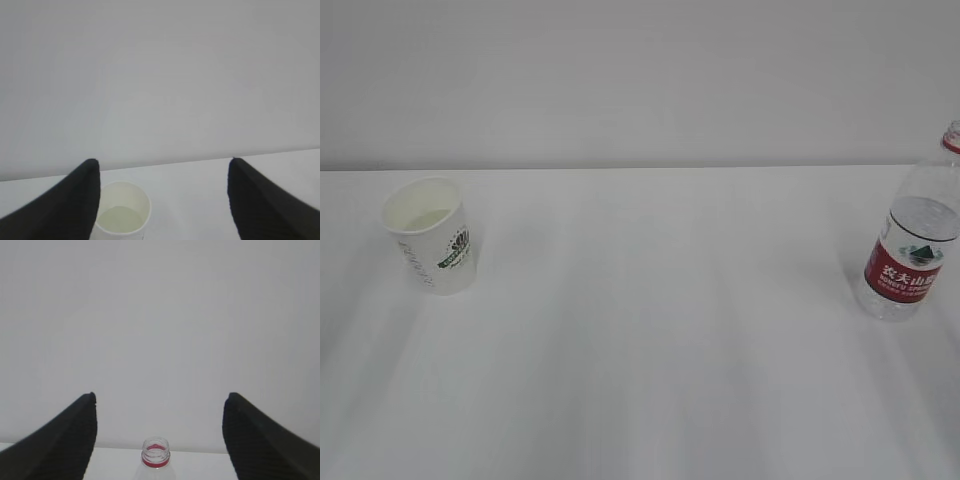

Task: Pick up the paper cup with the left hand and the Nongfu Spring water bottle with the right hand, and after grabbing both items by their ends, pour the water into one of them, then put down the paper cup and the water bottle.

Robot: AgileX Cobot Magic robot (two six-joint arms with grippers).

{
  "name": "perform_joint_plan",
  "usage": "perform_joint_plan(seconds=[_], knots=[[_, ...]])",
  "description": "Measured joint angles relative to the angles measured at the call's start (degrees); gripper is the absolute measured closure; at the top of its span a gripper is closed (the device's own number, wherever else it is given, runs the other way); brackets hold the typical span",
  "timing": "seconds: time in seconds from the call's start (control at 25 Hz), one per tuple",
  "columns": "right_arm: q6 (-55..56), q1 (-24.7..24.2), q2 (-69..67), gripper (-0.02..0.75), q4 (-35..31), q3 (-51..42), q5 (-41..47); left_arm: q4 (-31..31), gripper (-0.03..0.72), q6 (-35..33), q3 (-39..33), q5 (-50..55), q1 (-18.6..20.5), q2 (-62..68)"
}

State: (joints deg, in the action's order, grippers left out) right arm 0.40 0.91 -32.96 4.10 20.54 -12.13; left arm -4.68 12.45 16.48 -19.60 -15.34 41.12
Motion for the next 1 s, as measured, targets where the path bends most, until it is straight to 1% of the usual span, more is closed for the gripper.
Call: perform_joint_plan(seconds=[0.4,0.64,1.0], knots=[[0.0,0.0,7.3,0.15,-0.1,0.0,8.8,0.0,0.109,0.0,-0.1,9.5,0.0,-7.3],[0.0,0.0,11.1,0.15,-0.1,0.0,13.4,0.0,0.109,0.0,-0.1,13.4,0.0,-8.3],[0.0,0.0,16.2,0.149,-0.1,0.0,23.0,0.0,0.109,0.0,-0.1,20.1,0.0,-8.6]])
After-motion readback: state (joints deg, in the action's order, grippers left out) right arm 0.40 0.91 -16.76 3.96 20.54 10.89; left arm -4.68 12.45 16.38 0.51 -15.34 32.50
